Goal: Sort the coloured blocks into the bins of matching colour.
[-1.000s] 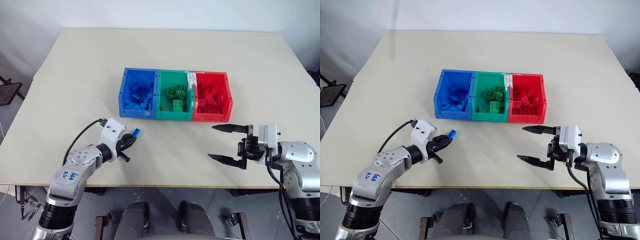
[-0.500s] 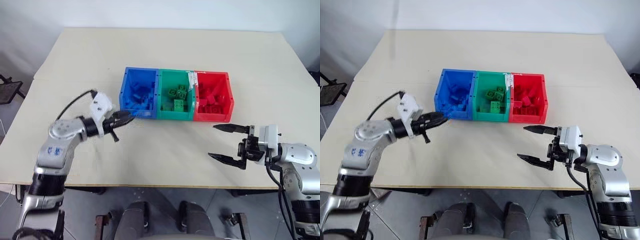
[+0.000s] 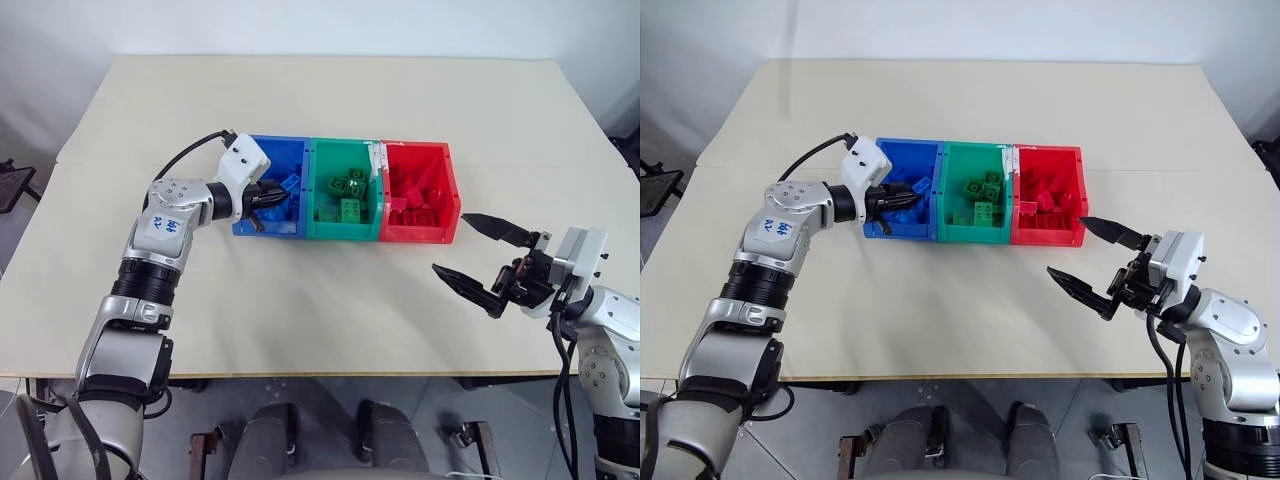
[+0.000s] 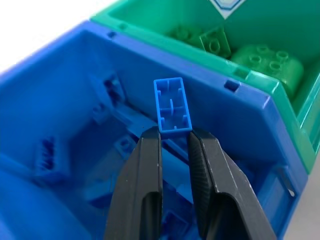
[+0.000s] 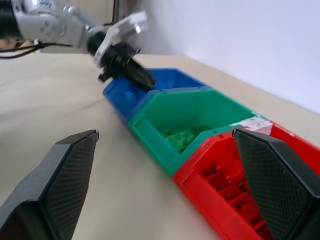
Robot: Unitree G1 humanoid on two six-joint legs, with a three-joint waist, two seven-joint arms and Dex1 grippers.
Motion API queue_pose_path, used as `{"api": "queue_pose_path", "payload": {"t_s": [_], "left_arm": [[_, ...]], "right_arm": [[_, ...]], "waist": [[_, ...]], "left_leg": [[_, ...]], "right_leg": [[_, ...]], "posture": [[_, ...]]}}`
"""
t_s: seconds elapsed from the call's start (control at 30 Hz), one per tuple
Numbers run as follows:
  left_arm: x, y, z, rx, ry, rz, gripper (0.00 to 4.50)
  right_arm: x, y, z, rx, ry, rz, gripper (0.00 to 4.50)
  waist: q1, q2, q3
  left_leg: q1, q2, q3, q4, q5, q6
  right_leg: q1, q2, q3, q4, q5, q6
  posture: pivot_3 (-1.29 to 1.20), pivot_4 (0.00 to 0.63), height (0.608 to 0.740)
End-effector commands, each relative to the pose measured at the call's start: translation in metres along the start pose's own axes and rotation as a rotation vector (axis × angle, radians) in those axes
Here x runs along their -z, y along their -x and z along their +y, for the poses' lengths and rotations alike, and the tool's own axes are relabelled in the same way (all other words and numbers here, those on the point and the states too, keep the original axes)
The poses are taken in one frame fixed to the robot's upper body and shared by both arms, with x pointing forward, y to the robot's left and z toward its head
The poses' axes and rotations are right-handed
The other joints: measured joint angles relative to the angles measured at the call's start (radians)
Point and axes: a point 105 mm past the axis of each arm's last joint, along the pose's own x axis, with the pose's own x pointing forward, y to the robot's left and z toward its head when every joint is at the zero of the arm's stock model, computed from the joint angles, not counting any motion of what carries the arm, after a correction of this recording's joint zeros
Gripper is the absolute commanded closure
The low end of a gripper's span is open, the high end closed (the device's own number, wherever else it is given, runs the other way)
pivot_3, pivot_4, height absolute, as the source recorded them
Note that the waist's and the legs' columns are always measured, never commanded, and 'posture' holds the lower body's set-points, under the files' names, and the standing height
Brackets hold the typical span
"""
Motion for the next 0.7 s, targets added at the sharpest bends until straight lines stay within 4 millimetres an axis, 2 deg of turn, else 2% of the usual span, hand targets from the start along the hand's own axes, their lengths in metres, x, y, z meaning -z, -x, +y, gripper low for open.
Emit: {"api": "queue_pose_path", "payload": {"t_s": [0.03,0.13,0.23,0.43,0.57,0.7], "left_arm": [[-0.018,0.011,0.012,-0.049,-0.032,-0.061,2.48],[-0.020,0.025,0.013,-0.050,-0.028,-0.119,1.59],[-0.017,0.047,0.009,-0.025,-0.054,-0.159,0.66],[0.002,0.099,0.004,-0.024,-0.078,-0.180,0.66],[0.039,0.144,-0.005,-0.046,-0.083,-0.150,0.66],[0.068,0.166,-0.016,-0.095,-0.083,-0.095,0.66]], "right_arm": [[-0.011,0.001,0.000,0.007,0.028,-0.034,0.00],[-0.008,-0.002,0.001,-0.006,0.017,-0.037,0.00],[-0.004,-0.006,0.001,-0.041,0.010,-0.033,0.00],[0.005,-0.012,0.003,-0.137,-0.003,-0.013,0.00],[0.015,-0.012,0.006,-0.222,-0.007,0.025,0.00],[0.029,-0.005,0.002,-0.253,-0.019,0.066,0.00]], "waist": [[0.000,0.000,0.000],[-0.003,0.000,0.000],[-0.012,0.000,0.000],[-0.020,0.000,0.000],[-0.025,0.000,0.000],[-0.018,0.000,0.000]], "left_leg": [[0.000,0.000,0.000,0.000,0.000,0.000],[0.000,0.000,-0.001,0.000,0.000,0.000],[0.000,0.001,-0.001,0.000,0.000,0.000],[0.001,0.002,-0.001,0.000,0.000,0.000],[0.001,0.005,-0.001,-0.001,0.000,0.000],[0.001,0.005,-0.001,-0.001,0.000,0.000]], "right_leg": [[0.000,0.000,0.000,0.000,0.000,0.000],[0.000,0.000,0.001,0.000,0.000,0.000],[0.000,0.000,0.001,0.001,0.000,0.000],[0.000,0.000,0.001,0.001,0.000,0.000],[0.000,-0.001,0.001,0.001,0.000,0.000],[0.000,-0.002,0.001,0.000,0.000,0.000]], "posture": [[0.00,0.150,0.740],[0.00,0.150,0.740],[0.00,0.150,0.740],[0.00,0.150,0.740],[0.00,0.150,0.740],[0.00,0.150,0.740]]}}
